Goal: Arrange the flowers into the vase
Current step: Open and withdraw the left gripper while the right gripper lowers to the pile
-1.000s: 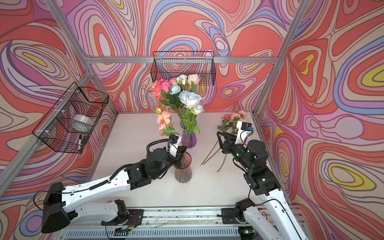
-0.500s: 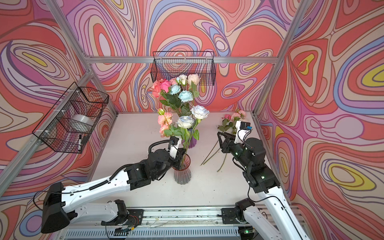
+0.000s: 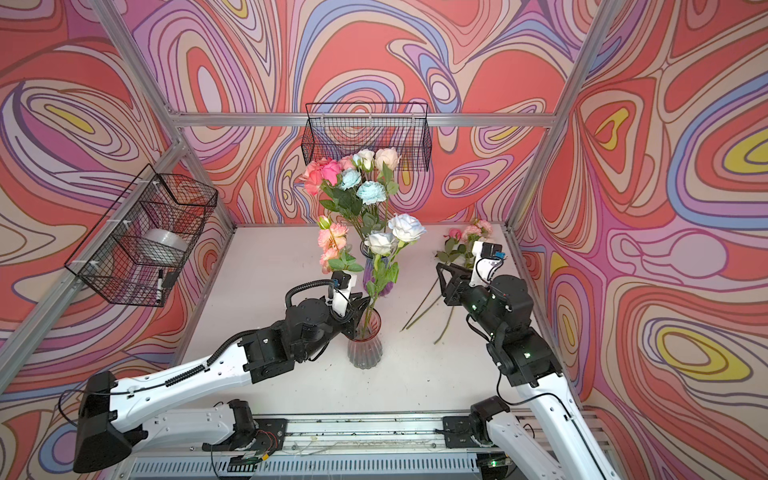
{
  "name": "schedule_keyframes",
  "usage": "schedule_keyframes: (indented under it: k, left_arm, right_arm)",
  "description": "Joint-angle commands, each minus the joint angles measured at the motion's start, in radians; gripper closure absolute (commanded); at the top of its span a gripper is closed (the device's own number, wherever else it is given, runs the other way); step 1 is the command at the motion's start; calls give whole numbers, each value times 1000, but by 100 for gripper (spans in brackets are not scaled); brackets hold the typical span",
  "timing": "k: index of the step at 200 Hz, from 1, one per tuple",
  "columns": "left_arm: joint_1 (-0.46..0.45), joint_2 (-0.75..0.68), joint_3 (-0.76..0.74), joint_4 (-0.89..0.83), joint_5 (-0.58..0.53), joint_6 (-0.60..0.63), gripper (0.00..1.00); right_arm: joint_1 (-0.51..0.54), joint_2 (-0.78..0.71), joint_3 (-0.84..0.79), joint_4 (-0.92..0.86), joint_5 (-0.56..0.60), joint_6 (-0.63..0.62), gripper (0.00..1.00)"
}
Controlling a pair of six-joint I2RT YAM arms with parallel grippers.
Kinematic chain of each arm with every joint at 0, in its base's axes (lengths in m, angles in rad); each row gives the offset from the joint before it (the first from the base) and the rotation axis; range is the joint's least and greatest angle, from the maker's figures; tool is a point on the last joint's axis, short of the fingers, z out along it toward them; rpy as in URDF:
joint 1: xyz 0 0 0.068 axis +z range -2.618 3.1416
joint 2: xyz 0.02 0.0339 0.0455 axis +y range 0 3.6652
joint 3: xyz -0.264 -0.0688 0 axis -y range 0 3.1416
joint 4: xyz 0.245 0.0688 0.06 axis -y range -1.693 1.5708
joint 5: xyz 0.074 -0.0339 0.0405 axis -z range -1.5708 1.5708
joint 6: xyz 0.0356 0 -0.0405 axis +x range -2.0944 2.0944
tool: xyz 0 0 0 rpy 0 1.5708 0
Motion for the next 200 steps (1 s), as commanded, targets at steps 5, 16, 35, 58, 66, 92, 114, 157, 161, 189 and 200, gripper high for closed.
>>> schedule_keyframes:
  k: [5,16,35,58,66,92,114,157,161,189,200]
  left_arm:
    - [2,-43,11,-36,8,-2,73]
    - [2,-63,26,-57,18,-1,72]
    - [2,-104,42,-84,37,3,69]
    - [2,-156,53,-118,57,12,67]
    - [2,-175,58,-137,66,16,66]
    - [2,-256,55,-204,88,9,66]
    - [2,-358,15,-252,79,-12,66]
    - [2,-548,-96,-460,-56,-139,66]
    - [2,-560,-111,-483,-63,-154,66]
    - [2,-615,-238,-541,-65,-285,66]
    - [2,-616,-297,-522,-31,-326,65]
  right_arm:
    - [6,-1,19,-5,27,-14,60]
    - [7,6,20,-12,36,-10,60]
    - [7,36,26,-38,61,6,60]
    - [6,85,34,-63,82,28,60]
    - [6,103,40,-76,98,38,60]
    - [6,172,62,-125,163,75,61]
    - [3,248,73,-155,203,90,61]
    - [-70,448,96,-157,177,83,62]
    - [-86,471,101,-158,164,85,62]
    - [-209,610,127,-139,115,77,62]
    - [-256,673,147,-141,97,73,62]
